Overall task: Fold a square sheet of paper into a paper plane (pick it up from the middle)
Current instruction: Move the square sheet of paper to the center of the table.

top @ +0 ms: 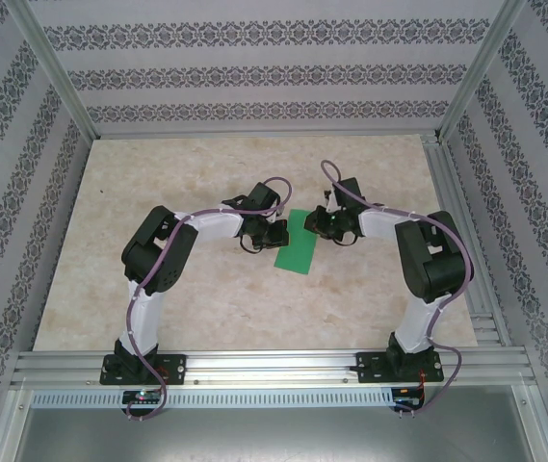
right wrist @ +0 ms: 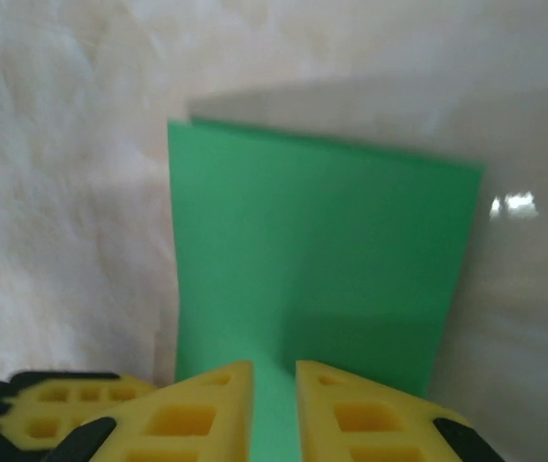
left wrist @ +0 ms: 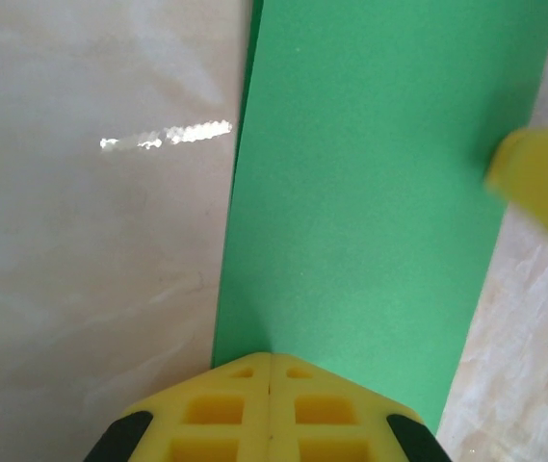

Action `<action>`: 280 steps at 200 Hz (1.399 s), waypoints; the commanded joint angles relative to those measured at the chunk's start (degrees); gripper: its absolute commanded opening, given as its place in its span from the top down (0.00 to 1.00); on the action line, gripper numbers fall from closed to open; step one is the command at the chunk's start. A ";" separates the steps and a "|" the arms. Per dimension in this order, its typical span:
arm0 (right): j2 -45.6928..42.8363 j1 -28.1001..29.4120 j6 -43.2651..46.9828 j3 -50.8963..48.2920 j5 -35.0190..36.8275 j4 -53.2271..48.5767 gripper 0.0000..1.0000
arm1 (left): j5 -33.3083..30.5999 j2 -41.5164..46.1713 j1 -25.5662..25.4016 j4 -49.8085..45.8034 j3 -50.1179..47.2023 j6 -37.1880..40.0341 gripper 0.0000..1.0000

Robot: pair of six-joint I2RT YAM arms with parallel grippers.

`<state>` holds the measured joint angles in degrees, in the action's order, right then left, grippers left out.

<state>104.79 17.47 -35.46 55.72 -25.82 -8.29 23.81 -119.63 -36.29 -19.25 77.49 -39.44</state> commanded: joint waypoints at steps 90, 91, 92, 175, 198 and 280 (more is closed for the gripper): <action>5.97 5.72 -4.07 1.20 -1.63 6.40 0.81 | -0.41 10.44 1.31 3.35 -9.40 -4.58 0.83; 6.09 5.81 -4.08 1.26 -1.66 6.42 0.80 | -0.42 10.50 1.31 3.43 -9.52 -4.63 0.83; 6.20 5.90 -4.08 1.46 -1.71 6.44 0.80 | -0.43 10.62 1.36 3.56 -9.63 -4.66 0.83; 6.32 7.23 -1.41 8.15 -4.53 4.42 0.81 | 0.16 11.37 4.13 8.86 -13.07 -6.43 0.86; 4.43 7.09 -1.76 6.95 -4.58 4.10 0.81 | 0.23 9.65 4.17 8.35 -12.98 -6.44 0.90; 1.42 8.19 -4.52 -0.61 -6.37 5.91 0.83 | -1.17 8.72 4.13 6.41 -12.19 -5.47 0.90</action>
<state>107.96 25.04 -39.20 56.80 -30.26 -3.86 23.22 -110.59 -32.38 -12.91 64.45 -45.32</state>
